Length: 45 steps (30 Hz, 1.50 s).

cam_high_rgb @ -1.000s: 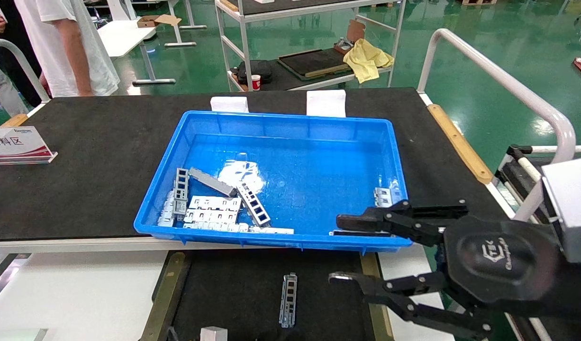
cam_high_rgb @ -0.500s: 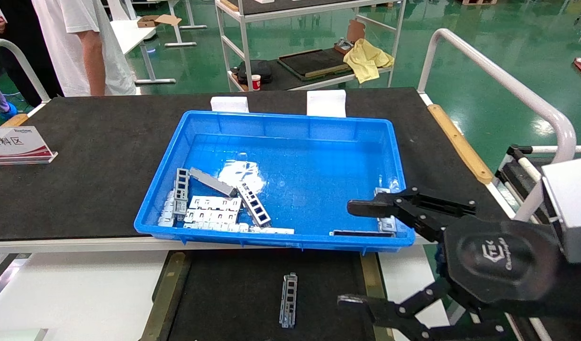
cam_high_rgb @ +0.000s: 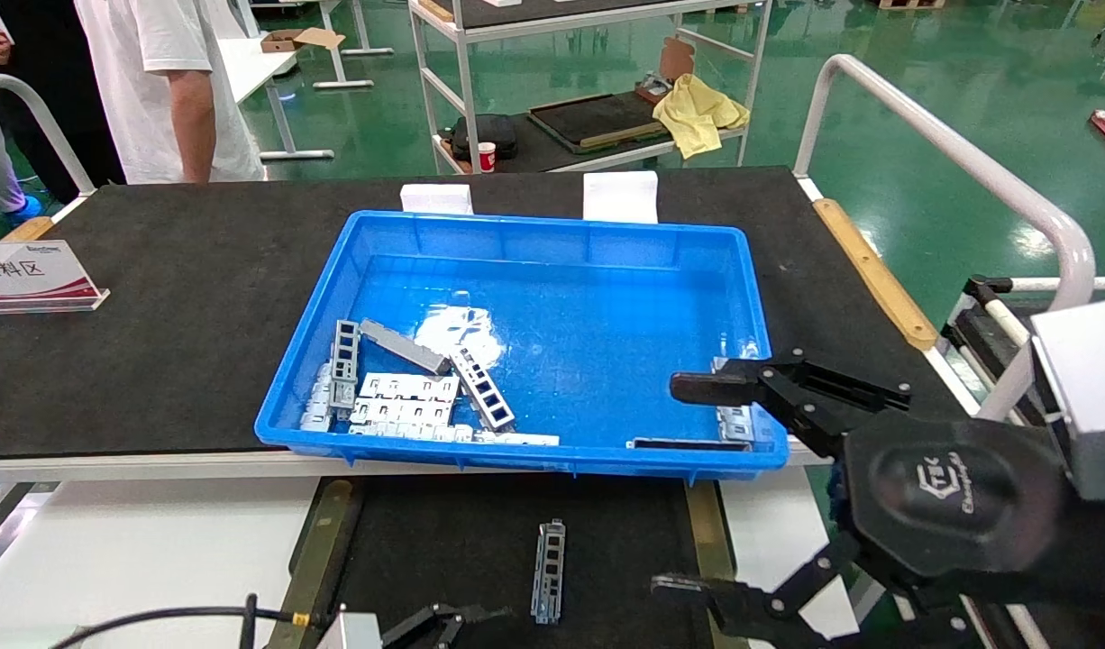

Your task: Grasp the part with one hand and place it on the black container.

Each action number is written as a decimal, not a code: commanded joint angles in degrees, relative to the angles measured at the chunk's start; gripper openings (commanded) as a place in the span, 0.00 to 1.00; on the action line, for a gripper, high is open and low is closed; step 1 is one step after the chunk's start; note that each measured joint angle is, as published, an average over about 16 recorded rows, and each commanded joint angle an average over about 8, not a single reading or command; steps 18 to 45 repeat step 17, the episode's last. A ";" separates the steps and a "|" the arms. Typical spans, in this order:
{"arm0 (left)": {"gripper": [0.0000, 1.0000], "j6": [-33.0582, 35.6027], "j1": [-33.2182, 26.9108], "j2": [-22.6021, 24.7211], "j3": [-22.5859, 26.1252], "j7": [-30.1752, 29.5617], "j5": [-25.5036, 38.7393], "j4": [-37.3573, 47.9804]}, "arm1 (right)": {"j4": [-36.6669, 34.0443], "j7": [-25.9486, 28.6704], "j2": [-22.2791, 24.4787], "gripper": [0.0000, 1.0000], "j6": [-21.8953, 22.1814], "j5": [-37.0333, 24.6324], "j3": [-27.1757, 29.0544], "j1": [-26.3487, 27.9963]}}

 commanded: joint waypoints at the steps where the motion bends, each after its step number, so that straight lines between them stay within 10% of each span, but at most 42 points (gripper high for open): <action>1: 1.00 0.52 -1.08 -1.00 0.00 -0.80 0.37 -0.95 | 0.00 0.00 0.00 1.00 0.00 0.00 0.00 0.00; 45: 1.00 2.37 -5.50 -3.54 -0.98 -3.92 0.46 -4.43 | 0.00 0.00 0.00 1.00 0.00 0.01 -0.01 0.00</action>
